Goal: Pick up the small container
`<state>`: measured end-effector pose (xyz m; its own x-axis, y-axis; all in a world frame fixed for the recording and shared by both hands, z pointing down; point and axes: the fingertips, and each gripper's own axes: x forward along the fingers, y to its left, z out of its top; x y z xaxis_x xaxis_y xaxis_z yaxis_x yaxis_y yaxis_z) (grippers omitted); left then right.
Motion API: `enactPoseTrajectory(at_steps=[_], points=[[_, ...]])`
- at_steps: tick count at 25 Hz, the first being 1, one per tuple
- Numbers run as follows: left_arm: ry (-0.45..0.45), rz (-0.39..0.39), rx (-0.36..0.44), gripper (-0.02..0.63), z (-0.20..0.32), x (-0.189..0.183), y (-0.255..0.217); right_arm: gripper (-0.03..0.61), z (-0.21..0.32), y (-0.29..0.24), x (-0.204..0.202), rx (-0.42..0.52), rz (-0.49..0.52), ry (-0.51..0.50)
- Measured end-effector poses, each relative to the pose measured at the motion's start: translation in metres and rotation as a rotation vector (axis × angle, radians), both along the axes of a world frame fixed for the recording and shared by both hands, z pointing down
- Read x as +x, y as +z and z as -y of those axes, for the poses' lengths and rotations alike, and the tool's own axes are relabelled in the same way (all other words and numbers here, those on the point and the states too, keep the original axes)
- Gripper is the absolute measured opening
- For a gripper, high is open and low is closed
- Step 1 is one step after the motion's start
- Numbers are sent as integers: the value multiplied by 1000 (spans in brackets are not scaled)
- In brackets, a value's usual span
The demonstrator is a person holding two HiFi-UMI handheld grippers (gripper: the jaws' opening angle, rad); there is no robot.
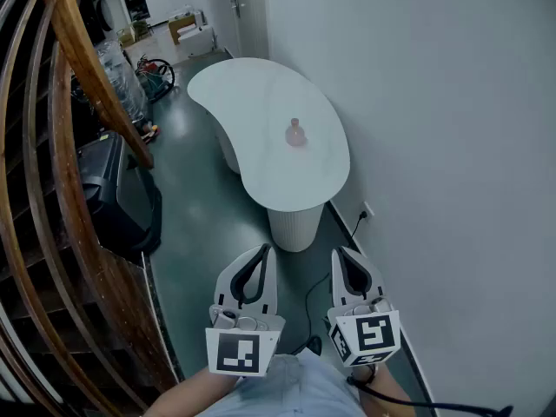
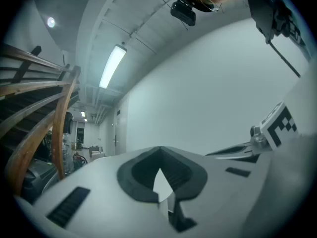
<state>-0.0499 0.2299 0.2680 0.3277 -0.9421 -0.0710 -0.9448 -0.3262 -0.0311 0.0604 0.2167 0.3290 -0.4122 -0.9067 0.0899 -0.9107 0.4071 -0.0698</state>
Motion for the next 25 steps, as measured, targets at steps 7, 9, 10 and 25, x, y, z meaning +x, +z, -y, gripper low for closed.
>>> enactPoseTrajectory(at_steps=[7, 9, 10, 25], points=[[-5, -1, 3, 0, 1, 13, -2, 0, -1, -5, 14, 14, 12, -9], [-8, 1, 2, 0, 0, 19, -1, 0, -2, -6, 20, 20, 48, -23], [-9, 5, 2, 0, -1, 22, 0, 2, -2, -6, 23, 20, 59, -29], [-69, 27, -47, 1, 7, 47, 19, 2, 28, 10, 96, -14, 75, 34]])
